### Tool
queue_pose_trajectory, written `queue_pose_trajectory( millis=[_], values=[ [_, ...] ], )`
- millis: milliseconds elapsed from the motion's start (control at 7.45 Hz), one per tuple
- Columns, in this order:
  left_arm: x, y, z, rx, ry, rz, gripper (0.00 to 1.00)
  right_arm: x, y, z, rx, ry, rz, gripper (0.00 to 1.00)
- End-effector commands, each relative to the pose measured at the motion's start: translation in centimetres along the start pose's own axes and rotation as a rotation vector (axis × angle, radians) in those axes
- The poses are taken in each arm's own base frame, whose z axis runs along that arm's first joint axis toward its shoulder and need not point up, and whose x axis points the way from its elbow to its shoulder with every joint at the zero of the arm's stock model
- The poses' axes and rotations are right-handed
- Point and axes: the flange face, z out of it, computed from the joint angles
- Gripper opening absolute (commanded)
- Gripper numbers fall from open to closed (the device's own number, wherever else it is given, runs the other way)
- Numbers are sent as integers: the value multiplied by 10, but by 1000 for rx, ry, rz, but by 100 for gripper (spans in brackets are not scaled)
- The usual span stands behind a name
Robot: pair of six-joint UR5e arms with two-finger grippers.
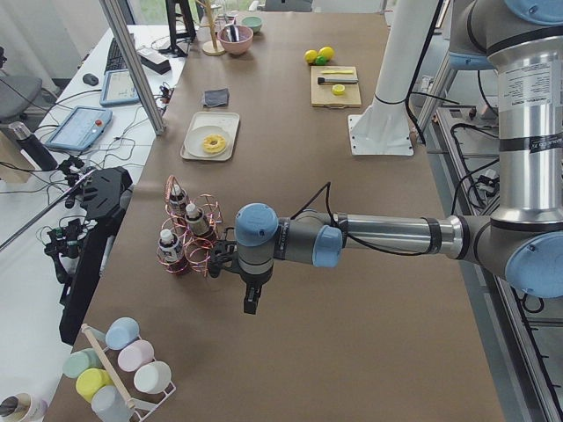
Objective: Place tea on tray
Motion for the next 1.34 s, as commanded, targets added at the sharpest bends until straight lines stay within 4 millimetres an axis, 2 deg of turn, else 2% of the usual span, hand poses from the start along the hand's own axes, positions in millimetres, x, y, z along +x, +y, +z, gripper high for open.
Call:
queue_pose_trajectory(
  millis=[0, 1208],
  values=[
    [-1, 1, 1, -2, 0, -2, 98, 0, 1, 0, 3, -7, -5, 100],
    [-3, 4, 3, -7, 1, -11, 98, -5, -1, -6, 14, -7, -11, 100]
  ],
)
